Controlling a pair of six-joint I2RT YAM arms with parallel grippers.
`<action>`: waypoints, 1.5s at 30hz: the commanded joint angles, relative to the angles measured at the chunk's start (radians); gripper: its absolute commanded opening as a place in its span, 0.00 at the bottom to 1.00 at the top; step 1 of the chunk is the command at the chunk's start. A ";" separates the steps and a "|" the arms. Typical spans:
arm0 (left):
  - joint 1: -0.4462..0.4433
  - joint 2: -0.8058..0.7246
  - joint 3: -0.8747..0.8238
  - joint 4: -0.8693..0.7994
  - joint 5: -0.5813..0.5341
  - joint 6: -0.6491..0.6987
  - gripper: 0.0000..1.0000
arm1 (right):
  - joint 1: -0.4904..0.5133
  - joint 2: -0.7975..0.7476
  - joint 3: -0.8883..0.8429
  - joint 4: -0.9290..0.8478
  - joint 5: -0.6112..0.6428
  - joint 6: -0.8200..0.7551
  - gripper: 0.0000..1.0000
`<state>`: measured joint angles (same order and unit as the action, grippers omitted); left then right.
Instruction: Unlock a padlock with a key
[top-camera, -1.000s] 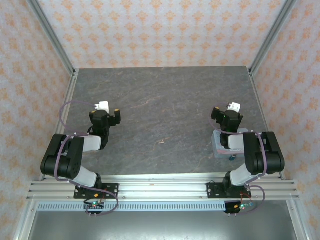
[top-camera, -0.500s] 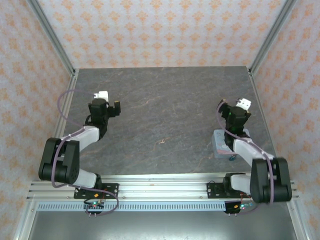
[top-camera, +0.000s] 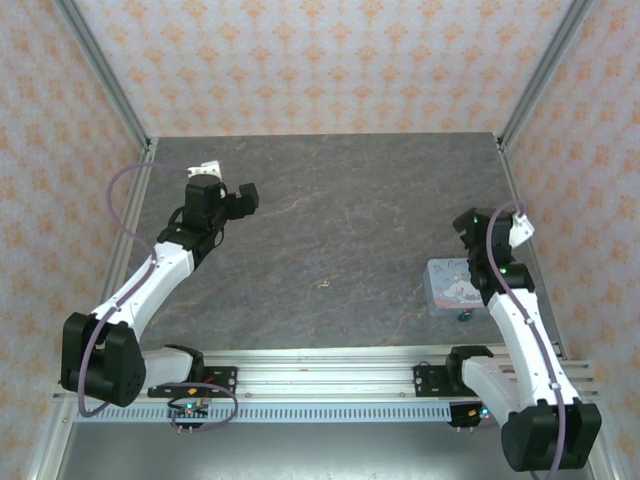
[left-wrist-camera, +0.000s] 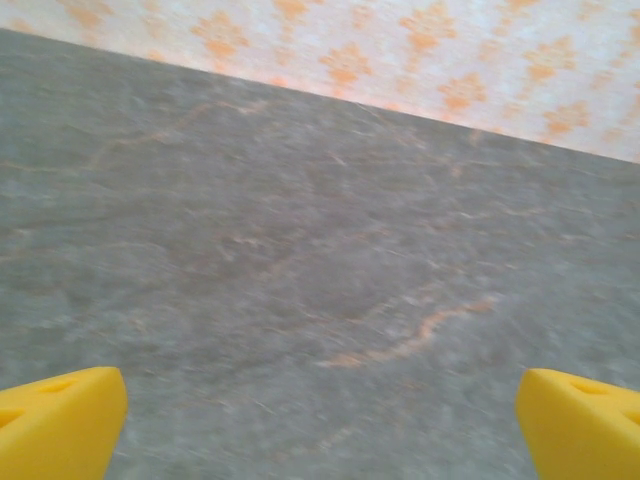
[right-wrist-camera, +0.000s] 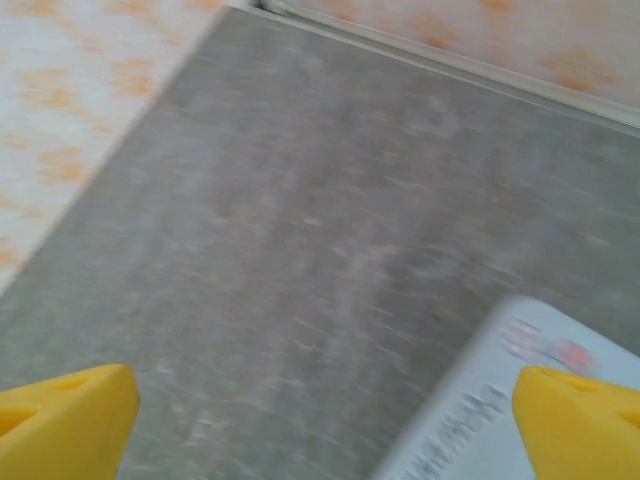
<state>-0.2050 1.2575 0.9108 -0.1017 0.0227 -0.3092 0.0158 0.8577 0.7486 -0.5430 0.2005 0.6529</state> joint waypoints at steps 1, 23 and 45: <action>-0.047 0.019 0.069 -0.134 0.055 -0.086 1.00 | -0.007 -0.005 0.054 -0.306 0.173 0.082 1.00; -0.154 0.081 0.192 -0.184 0.110 -0.100 1.00 | -0.266 0.119 -0.113 -0.060 -0.233 0.105 0.91; -0.223 0.125 0.204 -0.220 0.138 -0.220 1.00 | 0.318 0.331 -0.119 0.303 -0.247 0.438 0.85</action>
<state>-0.4053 1.3792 1.0859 -0.2890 0.1463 -0.4881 0.3294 1.2068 0.6712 -0.1326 -0.0597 1.0893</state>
